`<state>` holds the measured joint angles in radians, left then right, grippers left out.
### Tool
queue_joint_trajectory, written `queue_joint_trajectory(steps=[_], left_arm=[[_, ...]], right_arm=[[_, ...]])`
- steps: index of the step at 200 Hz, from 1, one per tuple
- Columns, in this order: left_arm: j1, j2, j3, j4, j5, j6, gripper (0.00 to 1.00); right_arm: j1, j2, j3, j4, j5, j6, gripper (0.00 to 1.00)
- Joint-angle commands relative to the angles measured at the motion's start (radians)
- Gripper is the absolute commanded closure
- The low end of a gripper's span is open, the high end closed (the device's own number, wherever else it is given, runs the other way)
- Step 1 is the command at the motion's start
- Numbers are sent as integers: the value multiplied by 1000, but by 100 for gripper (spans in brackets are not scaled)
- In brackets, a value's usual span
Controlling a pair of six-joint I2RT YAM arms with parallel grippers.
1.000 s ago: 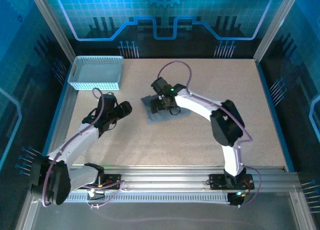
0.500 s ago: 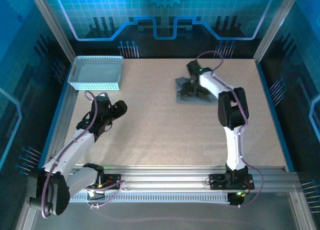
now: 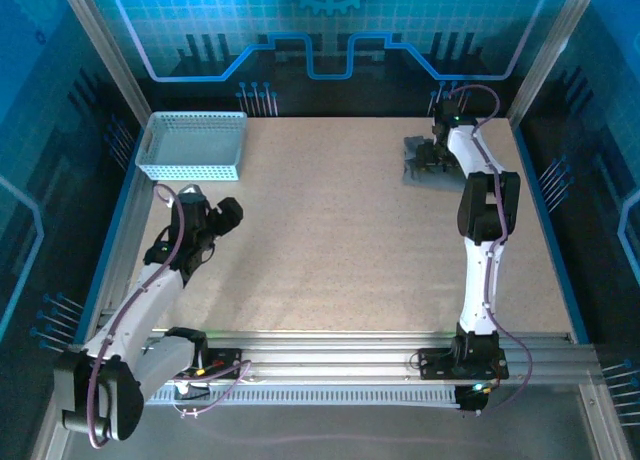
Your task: Fold the inside-out t-shirt
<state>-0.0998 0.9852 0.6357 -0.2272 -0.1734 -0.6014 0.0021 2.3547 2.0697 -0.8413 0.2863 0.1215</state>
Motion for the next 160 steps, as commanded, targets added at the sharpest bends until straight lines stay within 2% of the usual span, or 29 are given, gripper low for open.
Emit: queue_joint_trajectory(steps=[1, 22, 37, 51, 74, 94, 109, 125, 137, 160], left_arm=[[14, 18, 16, -25, -133, 52, 1], [27, 60, 37, -16, -298, 79, 1], [54, 108, 55, -2, -346, 97, 1], [76, 129, 25, 78, -346, 135, 1], [81, 133, -116, 372, -396, 263, 1], [83, 182, -140, 441, -410, 315, 1], [83, 238, -176, 564, -377, 373, 1], [83, 301, -278, 861, -246, 476, 1], [78, 325, -274, 899, -119, 520, 1], [78, 371, -300, 1043, -7, 576, 1]], right_arm=[[49, -207, -171, 42, -9, -34, 3], [81, -475, -475, 220, -75, 19, 3], [98, -662, -705, 373, -118, 73, 2], [113, -804, -914, 534, -124, 117, 0], [123, -944, -1144, 723, -95, 142, 0], [123, -995, -1303, 880, -45, 94, 0], [128, -1015, -1392, 1025, -23, 38, 0], [129, -1005, -1422, 1078, -6, -9, 0], [138, -980, -1434, 1106, -2, -46, 0], [148, -942, -1511, 1274, -1, -101, 0]])
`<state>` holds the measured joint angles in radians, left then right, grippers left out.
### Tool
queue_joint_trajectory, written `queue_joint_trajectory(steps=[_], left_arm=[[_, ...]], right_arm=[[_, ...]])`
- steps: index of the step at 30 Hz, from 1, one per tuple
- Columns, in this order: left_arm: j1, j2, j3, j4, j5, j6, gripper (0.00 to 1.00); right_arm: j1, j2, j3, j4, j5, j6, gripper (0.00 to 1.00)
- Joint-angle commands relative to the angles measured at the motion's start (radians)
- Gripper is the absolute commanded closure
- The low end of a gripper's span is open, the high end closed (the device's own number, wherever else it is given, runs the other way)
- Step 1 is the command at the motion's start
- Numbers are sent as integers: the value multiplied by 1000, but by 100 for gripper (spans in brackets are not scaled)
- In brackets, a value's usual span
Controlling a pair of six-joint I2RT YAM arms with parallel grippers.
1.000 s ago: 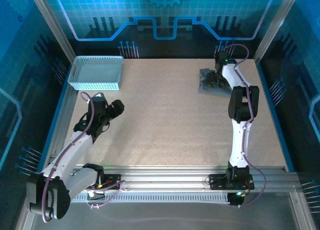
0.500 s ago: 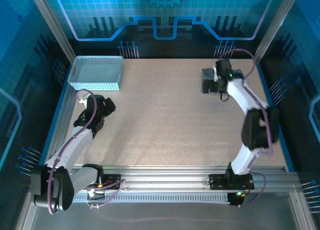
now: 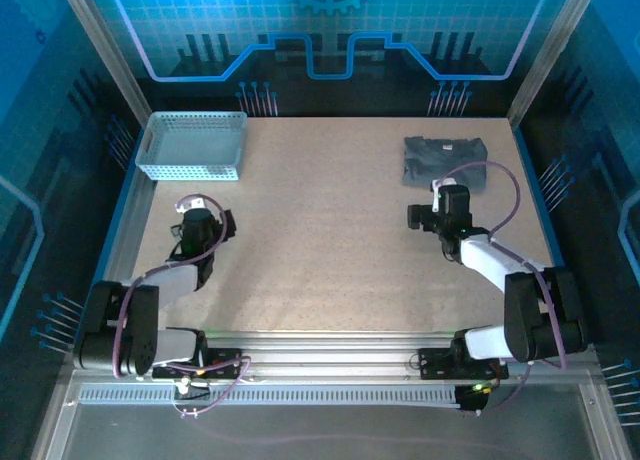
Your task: Fold the inside-out t-shirt
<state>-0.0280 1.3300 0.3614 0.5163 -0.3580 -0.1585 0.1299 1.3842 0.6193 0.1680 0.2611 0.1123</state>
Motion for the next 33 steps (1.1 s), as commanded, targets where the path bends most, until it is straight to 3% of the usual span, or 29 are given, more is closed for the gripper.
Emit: queue_joint_trajectory(steps=[1, 6, 8, 12, 14, 20, 33], left_arm=[[7, 28, -28, 306, 184, 138, 1], [13, 260, -121, 739, 288, 186, 1], [15, 212, -90, 597, 291, 175, 1], [16, 222, -25, 493, 287, 176, 1], [16, 220, -19, 479, 266, 169, 1], [17, 223, 3, 442, 179, 140, 1], [16, 222, -6, 460, 189, 149, 1]], right_arm=[[20, 28, -64, 270, 23, -93, 0], [-23, -9, -158, 423, -112, -128, 0], [-47, -3, -199, 504, -184, -134, 0], [-65, 68, -208, 584, -230, -139, 0], [-65, 129, -193, 614, -209, -132, 0], [-65, 121, -194, 600, -163, -112, 0], [-68, 118, -197, 601, -167, -110, 0]])
